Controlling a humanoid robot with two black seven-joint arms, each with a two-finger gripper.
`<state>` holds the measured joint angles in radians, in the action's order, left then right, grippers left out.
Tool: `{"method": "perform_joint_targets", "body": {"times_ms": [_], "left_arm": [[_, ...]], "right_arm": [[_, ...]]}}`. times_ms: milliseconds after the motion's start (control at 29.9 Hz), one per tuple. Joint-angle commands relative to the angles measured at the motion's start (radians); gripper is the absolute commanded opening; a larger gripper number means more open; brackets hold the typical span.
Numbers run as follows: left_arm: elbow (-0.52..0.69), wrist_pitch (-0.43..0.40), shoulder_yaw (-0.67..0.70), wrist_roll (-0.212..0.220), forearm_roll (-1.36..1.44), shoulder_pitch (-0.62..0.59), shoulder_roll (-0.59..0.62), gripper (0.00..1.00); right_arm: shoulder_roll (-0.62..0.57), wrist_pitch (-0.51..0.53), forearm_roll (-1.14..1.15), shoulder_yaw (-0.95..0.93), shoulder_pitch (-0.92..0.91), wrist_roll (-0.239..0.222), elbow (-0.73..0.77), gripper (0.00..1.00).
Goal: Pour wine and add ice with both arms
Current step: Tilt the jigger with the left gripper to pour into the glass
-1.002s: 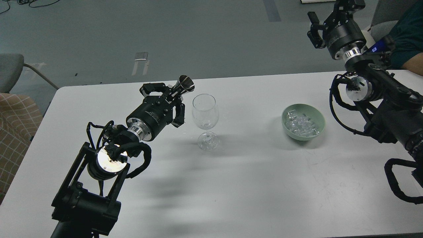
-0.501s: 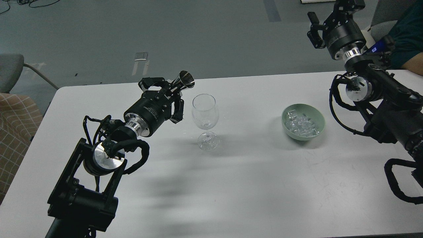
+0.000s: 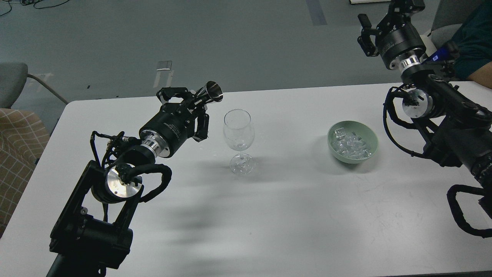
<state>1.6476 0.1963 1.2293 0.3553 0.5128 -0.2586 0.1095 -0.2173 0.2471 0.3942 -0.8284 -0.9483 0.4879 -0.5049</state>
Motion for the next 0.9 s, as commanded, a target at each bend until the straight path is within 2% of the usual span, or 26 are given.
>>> {"method": "perform_joint_targets", "body": {"times_ms": [0, 601, 802, 869], "left_arm": [[0.004, 0.0, -0.004, 0.001, 0.006, 0.001, 0.001, 0.0], [0.018, 0.003, -0.011, 0.005, 0.085, 0.002, -0.013, 0.0], [0.018, 0.003, -0.013, 0.02, 0.116, 0.001, -0.021, 0.0], [0.018, 0.006, -0.054, 0.022, 0.141, -0.004, -0.013, 0.0]], "right_arm": [[-0.001, 0.0, 0.0, 0.0, 0.0, 0.0, -0.001, 1.0], [-0.001, 0.0, 0.0, 0.0, 0.003, 0.0, -0.003, 1.0], [-0.001, 0.0, 0.0, 0.0, 0.003, 0.0, -0.003, 1.0], [-0.001, 0.0, 0.0, 0.0, 0.003, 0.001, -0.003, 1.0]]}}
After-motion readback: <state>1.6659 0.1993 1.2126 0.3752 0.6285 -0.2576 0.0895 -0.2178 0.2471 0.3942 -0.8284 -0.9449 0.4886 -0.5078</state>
